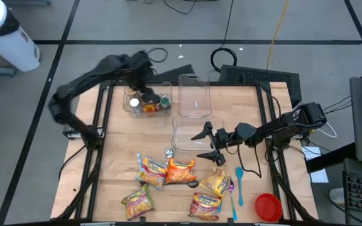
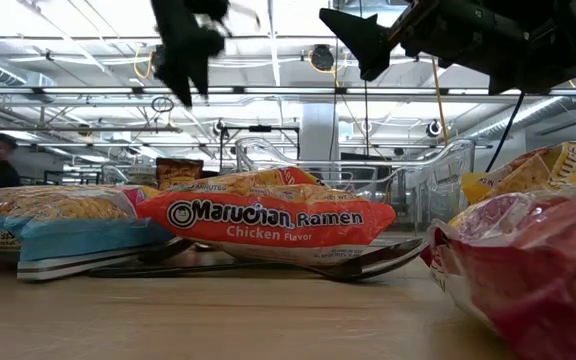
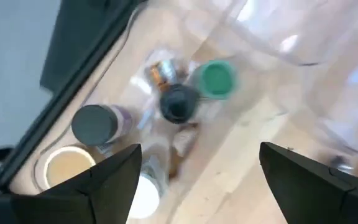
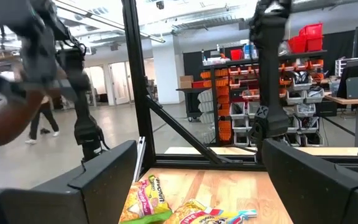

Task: Pick & Place Food Item
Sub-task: Put the yellow noodle pack into the top right transparent container

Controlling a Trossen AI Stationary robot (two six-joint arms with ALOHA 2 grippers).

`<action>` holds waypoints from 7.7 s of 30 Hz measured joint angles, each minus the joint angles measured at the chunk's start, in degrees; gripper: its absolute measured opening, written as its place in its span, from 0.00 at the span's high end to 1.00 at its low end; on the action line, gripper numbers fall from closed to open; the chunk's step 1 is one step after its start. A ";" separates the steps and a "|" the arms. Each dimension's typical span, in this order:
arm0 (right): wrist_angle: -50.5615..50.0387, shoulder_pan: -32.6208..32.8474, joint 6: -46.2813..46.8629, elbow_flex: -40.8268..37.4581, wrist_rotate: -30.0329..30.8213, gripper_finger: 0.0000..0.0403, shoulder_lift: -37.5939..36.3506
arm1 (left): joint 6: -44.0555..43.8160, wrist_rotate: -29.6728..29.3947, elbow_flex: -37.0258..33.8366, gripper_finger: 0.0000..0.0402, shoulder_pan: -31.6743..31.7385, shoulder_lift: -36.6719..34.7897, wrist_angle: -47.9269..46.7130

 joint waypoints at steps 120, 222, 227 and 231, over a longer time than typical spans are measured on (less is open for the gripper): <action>-100.20 32.17 33.99 16.72 29.87 0.25 -11.82 | 1.92 -8.21 -94.23 0.19 -42.31 -90.01 79.31; -47.00 -42.31 -41.16 21.33 2.94 1.00 -0.58 | 1.96 -8.23 -94.20 0.19 -42.30 -90.01 79.33; -44.05 -43.91 -50.19 21.33 -0.40 1.00 4.54 | 1.95 -8.21 -94.20 0.19 -42.31 -89.99 79.28; -43.29 -43.91 -56.41 21.33 -1.28 1.00 8.10 | 1.97 -8.21 -94.20 0.19 -42.31 -89.99 79.31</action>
